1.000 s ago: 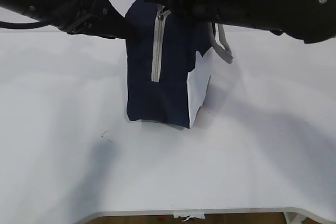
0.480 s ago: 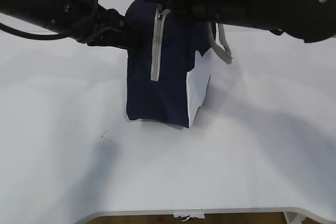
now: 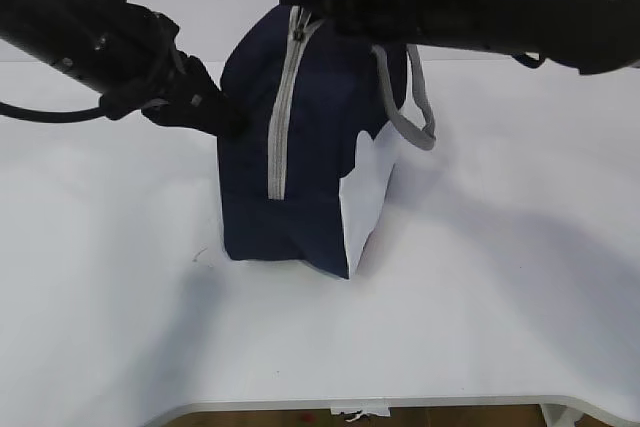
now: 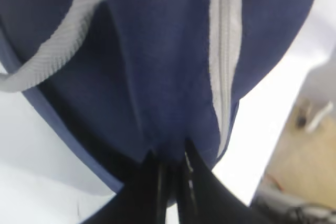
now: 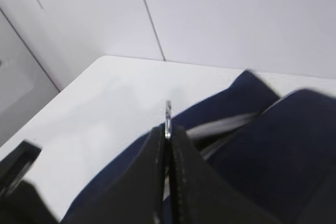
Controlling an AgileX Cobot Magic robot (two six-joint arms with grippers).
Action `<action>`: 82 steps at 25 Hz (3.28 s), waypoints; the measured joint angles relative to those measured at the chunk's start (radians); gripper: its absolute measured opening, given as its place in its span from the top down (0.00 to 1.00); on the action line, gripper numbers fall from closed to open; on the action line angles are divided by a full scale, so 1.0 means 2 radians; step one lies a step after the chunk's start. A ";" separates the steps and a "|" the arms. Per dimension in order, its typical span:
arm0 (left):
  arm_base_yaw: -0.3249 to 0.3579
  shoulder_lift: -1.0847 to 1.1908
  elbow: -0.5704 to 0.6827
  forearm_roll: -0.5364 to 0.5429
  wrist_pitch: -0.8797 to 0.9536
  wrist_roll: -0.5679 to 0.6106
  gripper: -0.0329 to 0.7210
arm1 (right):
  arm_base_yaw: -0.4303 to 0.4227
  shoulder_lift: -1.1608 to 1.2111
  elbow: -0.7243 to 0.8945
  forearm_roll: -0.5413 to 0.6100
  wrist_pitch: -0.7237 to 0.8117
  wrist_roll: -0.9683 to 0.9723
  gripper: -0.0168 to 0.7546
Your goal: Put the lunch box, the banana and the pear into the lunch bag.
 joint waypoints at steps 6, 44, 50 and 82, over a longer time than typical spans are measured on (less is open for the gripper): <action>0.000 -0.010 -0.001 0.038 0.042 0.000 0.96 | -0.038 0.000 -0.020 0.002 0.022 0.000 0.98; 0.000 -0.065 -0.108 0.075 0.093 -0.086 0.38 | -0.125 0.105 -0.209 0.053 0.297 0.000 0.98; -0.011 0.006 -0.144 0.023 0.092 -0.088 0.37 | -0.126 0.105 -0.210 0.078 0.310 0.000 0.98; -0.034 0.080 -0.190 0.019 0.076 -0.188 0.09 | -0.126 0.105 -0.211 0.120 0.315 -0.021 0.98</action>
